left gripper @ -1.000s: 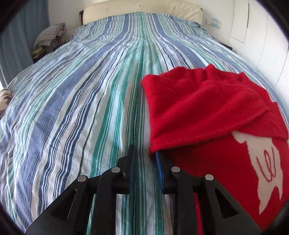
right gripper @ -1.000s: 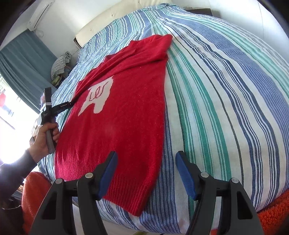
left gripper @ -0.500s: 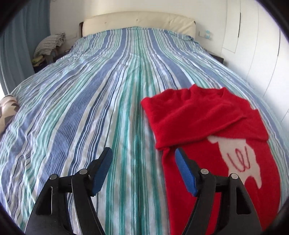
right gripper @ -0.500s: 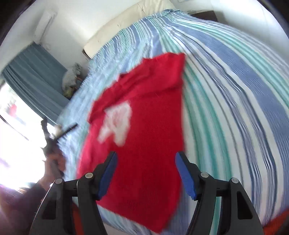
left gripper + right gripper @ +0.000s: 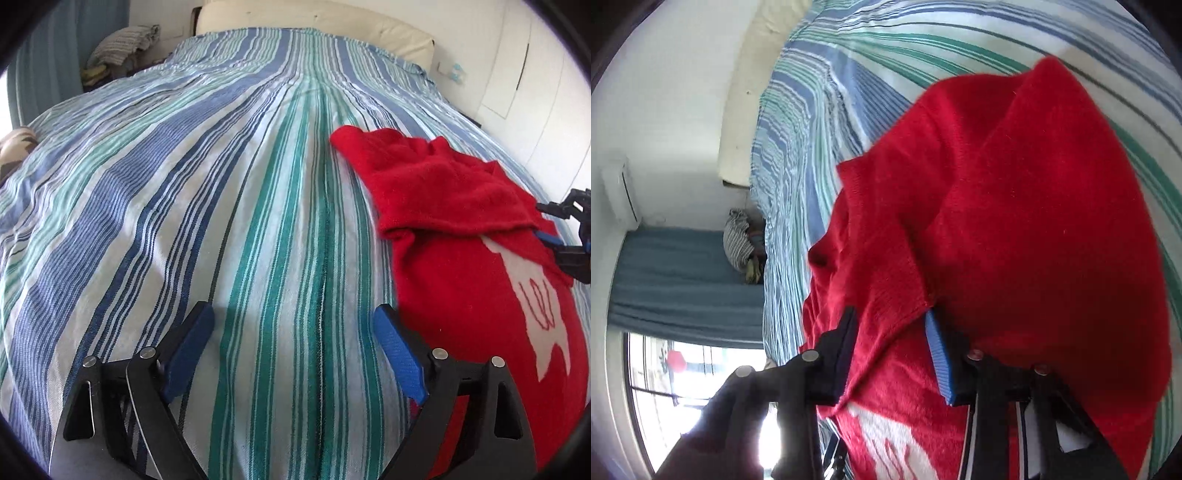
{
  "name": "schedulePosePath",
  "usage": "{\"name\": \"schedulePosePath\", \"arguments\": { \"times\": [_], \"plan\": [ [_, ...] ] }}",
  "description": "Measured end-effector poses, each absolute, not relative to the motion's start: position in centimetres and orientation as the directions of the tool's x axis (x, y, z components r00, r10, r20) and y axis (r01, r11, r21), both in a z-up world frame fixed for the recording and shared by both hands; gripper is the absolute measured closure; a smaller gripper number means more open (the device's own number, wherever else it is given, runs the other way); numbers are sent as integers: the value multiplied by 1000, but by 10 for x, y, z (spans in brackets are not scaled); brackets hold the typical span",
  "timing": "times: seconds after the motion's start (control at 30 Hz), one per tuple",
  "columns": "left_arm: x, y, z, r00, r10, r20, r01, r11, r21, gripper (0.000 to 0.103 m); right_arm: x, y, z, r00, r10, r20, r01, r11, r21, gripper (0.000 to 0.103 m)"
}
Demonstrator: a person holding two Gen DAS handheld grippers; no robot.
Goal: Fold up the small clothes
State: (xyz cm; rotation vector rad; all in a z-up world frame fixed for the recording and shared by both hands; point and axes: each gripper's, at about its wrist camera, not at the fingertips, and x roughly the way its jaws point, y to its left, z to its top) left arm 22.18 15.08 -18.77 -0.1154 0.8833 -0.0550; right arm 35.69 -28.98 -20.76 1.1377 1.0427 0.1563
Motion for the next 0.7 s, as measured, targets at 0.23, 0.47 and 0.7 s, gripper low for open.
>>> {"name": "schedulePosePath", "arguments": {
  "times": [0.23, 0.47, 0.7],
  "plan": [
    [223, 154, -192, 643, -113, -758, 10, 990, -140, 9, 325, -277, -157, 629, 391, -673, 296, 679, 671, 98],
    [226, 153, -183, 611, -82, -788, -1, 995, -104, 8, 305, -267, -172, 549, 325, -770, 347, 750, 563, 61],
    [240, 141, -113, 687, -240, -685, 70, 961, -267, 8, 228, -269, -122, 644, 279, -713, 173, 854, 491, 42]
  ]
}}
